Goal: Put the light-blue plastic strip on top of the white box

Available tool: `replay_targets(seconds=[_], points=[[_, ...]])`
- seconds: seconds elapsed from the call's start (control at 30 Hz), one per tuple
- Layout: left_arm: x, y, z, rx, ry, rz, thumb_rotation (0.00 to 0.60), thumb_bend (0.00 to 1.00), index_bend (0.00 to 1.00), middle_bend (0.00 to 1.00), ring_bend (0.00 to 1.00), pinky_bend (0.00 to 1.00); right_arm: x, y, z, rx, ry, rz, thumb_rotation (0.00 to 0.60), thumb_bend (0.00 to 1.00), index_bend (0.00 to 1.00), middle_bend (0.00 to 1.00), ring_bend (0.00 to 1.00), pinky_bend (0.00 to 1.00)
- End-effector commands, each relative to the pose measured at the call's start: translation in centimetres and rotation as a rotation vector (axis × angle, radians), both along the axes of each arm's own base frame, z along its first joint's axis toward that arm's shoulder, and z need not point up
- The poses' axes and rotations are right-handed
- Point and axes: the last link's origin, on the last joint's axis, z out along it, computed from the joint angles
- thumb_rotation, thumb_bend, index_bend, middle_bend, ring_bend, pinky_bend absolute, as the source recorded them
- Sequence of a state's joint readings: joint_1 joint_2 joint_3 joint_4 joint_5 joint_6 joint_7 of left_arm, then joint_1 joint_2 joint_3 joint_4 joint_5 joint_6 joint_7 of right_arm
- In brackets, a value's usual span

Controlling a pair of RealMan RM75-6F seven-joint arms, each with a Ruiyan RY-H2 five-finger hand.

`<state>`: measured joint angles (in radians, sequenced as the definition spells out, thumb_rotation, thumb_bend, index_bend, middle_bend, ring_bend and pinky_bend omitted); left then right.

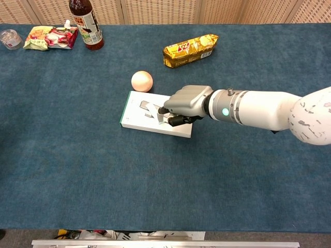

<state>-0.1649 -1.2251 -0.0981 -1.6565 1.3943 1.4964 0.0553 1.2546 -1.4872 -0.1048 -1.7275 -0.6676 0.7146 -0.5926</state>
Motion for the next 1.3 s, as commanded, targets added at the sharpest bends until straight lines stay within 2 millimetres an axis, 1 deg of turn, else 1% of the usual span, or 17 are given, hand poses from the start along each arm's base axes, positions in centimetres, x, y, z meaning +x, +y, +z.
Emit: replay_targets(seconds=[0.03,0.57,0.8,1.3], points=[[0.0,0.0,0.0,-0.001,-0.001,-0.001,0.600,0.24,0.27,0.68,0.70,0.82,0.0,0.1,0.1,0.000,-0.002,0.004,0.000,1.00,0.25,1.00,1.00,1.00],[0.1,-0.2,-0.2,-0.006,-0.002,0.003,0.600,0.24,0.27,0.68,0.70,0.82,-0.7,1.0,0.4,0.005,0.023,0.012,0.000,1.00,0.25,1.00,1.00,1.00],[0.2,-0.2,-0.2,-0.005,-0.003,0.001,0.600,0.24,0.27,0.67,0.70,0.82,-0.7,1.3,0.8,0.005,0.014,0.015,0.000,1.00,0.25,1.00,1.00,1.00],[0.1,-0.4,-0.2,-0.009,-0.005,0.006,0.600,0.24,0.27,0.67,0.70,0.82,-0.9,2.1,0.9,0.014,0.016,0.025,0.000,1.00,0.25,1.00,1.00,1.00]])
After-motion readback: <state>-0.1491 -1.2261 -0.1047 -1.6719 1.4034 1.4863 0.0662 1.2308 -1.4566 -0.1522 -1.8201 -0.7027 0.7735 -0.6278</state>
